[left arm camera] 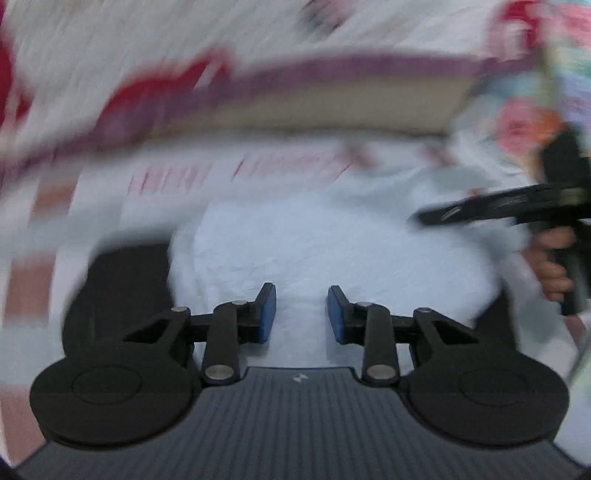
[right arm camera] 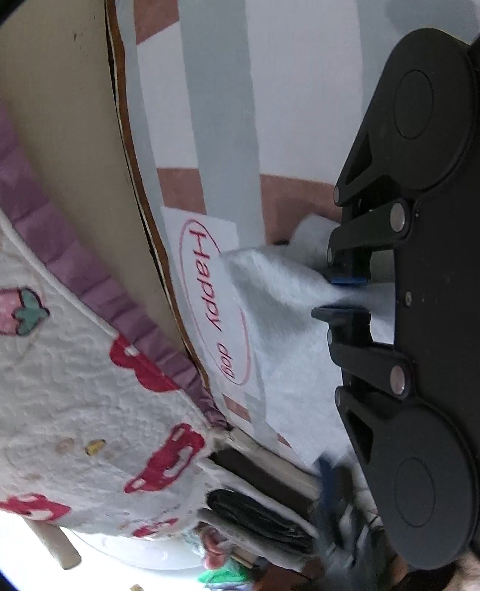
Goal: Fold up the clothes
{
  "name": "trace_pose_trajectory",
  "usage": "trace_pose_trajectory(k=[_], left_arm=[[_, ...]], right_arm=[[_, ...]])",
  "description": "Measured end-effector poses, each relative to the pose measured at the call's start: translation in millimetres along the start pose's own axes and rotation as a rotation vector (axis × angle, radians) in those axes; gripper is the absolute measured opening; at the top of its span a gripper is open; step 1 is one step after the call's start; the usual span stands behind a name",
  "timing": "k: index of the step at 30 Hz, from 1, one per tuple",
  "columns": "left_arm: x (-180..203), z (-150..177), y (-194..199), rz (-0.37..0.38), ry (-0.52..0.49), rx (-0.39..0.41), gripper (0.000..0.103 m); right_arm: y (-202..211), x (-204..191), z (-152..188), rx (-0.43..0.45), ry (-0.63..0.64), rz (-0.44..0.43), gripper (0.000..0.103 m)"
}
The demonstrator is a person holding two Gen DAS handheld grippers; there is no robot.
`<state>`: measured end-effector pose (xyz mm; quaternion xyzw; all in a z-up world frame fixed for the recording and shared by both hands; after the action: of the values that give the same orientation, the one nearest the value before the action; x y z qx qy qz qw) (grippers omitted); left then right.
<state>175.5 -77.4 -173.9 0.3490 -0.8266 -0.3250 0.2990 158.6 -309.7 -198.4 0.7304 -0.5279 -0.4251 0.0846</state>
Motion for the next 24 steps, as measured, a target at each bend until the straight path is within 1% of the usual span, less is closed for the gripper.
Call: trace_pose_trajectory(k=[1, 2, 4, 6, 8, 9, 10, 11, 12, 14, 15, 16, 17, 19, 20, 22, 24], left_arm=[[-3, -2, -1, 0.012, 0.037, 0.001, 0.031], [-5, -2, 0, 0.016, 0.045, -0.004, 0.031], [-5, 0, 2, 0.006, 0.029, -0.004, 0.031], [-4, 1, 3, -0.002, 0.023, -0.005, 0.031], [-4, 2, 5, -0.008, 0.02, -0.008, 0.031], [-3, 0, 4, -0.013, 0.017, -0.007, 0.031], [-3, -2, 3, -0.017, 0.014, -0.006, 0.032], [-2, -4, 3, -0.029, 0.002, 0.001, 0.032], [-2, -7, 5, -0.06, -0.032, 0.029, 0.032], [1, -12, 10, -0.131, -0.114, 0.086, 0.032], [5, -15, 14, -0.181, -0.192, 0.118, 0.032], [12, -17, 19, -0.176, -0.236, 0.143, 0.032], [19, -18, 25, -0.123, -0.242, 0.167, 0.033], [38, -17, 34, -0.01, -0.27, 0.196, 0.035], [51, -13, 37, 0.025, -0.325, 0.2, 0.039], [79, 1, 37, 0.056, -0.481, 0.194, 0.044], [102, 17, 30, 0.087, -0.597, 0.154, 0.045]], right_arm=[[-1, 4, -3, 0.002, -0.008, 0.015, 0.018], [-1, 9, -5, 0.001, -0.017, 0.033, 0.018], [4, 24, -12, 0.027, -0.087, 0.063, 0.023], [14, 35, -13, 0.046, -0.187, 0.044, 0.029], [25, 44, -11, 0.053, -0.279, 0.019, 0.03], [29, 46, -8, 0.045, -0.313, 0.009, 0.035], [33, 48, -2, 0.035, -0.34, 0.002, 0.042], [37, 49, 3, 0.025, -0.365, -0.004, 0.046], [39, 49, 10, 0.008, -0.392, -0.014, 0.048], [43, 45, 26, -0.032, -0.439, -0.05, 0.048], [45, 42, 34, -0.047, -0.451, -0.067, 0.048], [47, 37, 41, -0.06, -0.458, -0.083, 0.049], [49, 32, 48, -0.069, -0.46, -0.094, 0.049], [54, 22, 63, -0.091, -0.459, -0.119, 0.054], [55, 18, 69, -0.106, -0.461, -0.127, 0.055], [54, 12, 81, -0.138, -0.462, -0.135, 0.055], [51, 9, 85, -0.136, -0.47, -0.138, 0.056]])
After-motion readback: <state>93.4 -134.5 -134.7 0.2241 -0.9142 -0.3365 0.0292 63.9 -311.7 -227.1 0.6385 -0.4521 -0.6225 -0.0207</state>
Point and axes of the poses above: each gripper's, at about its wrist camera, not at the fingertips, and y roughly against the way its jaws point, x to its right, z to its underside, the point moved 8 cm from there along -y, roughly the way its jaws point, and after that the axes turned 3 degrees about y, right-handed, at the moved point
